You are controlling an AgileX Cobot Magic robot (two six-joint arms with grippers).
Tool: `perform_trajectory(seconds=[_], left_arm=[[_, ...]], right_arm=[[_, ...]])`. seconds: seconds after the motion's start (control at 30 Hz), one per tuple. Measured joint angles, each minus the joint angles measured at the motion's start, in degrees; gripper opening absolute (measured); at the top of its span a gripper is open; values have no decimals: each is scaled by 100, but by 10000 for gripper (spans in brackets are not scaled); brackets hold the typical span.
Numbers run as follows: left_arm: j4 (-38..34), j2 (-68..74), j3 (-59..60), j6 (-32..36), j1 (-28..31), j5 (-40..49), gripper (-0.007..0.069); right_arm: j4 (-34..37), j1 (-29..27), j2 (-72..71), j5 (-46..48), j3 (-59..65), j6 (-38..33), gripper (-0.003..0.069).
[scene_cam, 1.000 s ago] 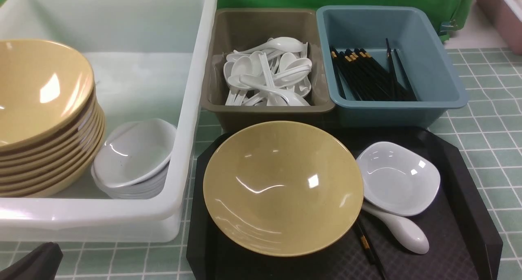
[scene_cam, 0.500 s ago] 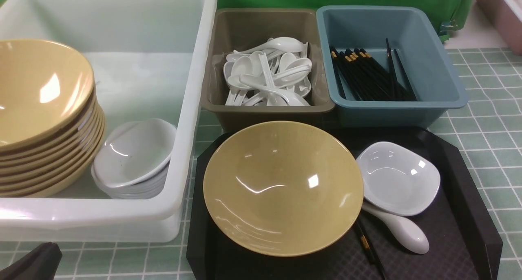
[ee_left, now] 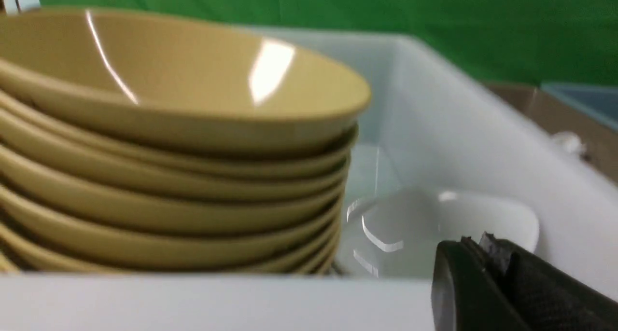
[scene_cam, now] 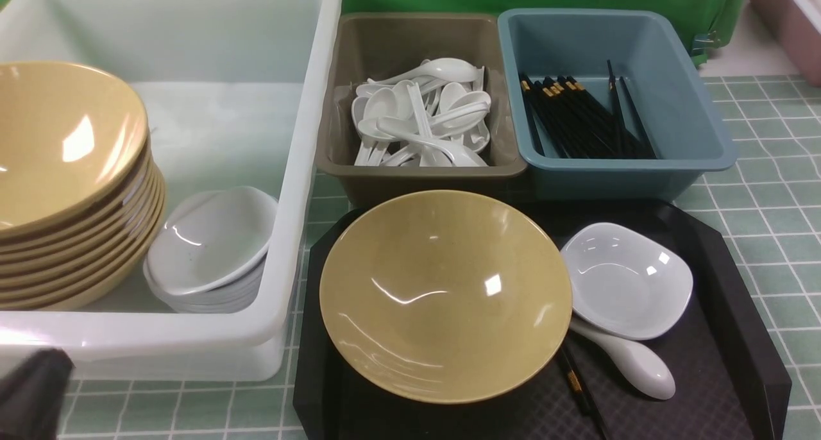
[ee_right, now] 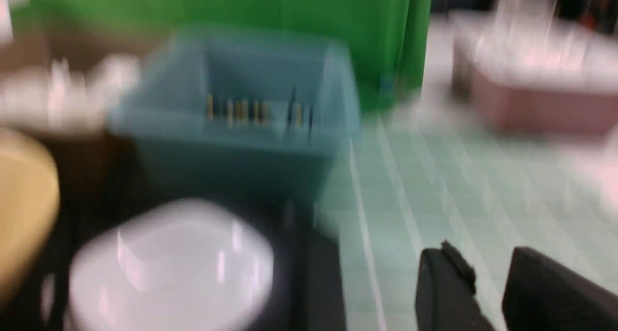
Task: On blue table put chopsticks spoon bowls plates into blue grey white boxes.
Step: 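Grasp the large bowl on the tray by its rim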
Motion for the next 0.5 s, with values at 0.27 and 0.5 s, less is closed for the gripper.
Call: perform_trajectory(seconds=[0.27, 0.5], left_arm=[[0, 0, 0, 0, 0, -2361, 3], [-13, 0, 0, -351, 0, -3707, 3]], right_arm=[[-7, 0, 0, -2864, 0, 578, 236], [-1, 0, -6, -3929, 0, 2310, 236]])
